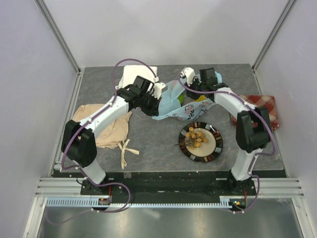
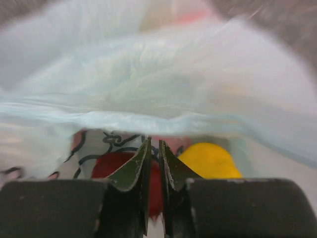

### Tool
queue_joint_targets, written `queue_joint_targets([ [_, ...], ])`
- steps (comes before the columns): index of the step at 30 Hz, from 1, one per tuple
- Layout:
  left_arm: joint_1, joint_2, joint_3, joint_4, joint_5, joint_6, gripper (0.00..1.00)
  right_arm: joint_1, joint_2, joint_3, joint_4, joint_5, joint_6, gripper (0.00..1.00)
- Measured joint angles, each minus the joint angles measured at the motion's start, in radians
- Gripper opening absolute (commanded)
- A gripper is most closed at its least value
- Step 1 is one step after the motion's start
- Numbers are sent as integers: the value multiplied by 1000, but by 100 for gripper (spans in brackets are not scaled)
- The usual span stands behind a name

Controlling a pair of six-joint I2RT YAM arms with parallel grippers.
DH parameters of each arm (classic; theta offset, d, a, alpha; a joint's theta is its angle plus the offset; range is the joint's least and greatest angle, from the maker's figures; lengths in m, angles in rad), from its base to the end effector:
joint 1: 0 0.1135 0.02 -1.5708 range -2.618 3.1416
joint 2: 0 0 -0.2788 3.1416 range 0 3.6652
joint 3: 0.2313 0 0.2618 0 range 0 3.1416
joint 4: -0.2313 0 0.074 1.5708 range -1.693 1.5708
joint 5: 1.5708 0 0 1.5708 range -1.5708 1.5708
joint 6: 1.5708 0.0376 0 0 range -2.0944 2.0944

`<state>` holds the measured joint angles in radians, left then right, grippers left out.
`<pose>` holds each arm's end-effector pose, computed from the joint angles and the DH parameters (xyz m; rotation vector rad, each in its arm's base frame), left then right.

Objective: Take the fake fruits out of the plastic bag

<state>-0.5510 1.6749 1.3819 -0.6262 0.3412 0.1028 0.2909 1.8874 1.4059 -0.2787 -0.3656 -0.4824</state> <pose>0.3143 -0.2079 0.2876 0.9458 2.3337 -0.6110 0.4172 0.1389 0.2384 -1.0291 2.0471 0.3266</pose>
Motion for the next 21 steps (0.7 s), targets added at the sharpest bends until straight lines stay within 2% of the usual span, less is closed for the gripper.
queue_joint_targets([
  [4,0,0,0,3,-4,-1,2,-4,-167,-1,-5,-25,27,15],
  [7,0,0,0,9,-4,-2,10,-4,-242,0,-11,-48,42,35],
  [8,0,0,0,9,-4,-4,16,-3,-250,0,-14,-53,47,49],
  [9,0,0,1,10,-4,-8,19,-3,-249,0,-15,-55,50,53],
  [12,0,1,17,8,-7,-24,26,-2,-195,11,-23,-44,68,59],
  [21,0,1,80,31,-6,-63,27,-2,42,56,-18,85,113,73],
])
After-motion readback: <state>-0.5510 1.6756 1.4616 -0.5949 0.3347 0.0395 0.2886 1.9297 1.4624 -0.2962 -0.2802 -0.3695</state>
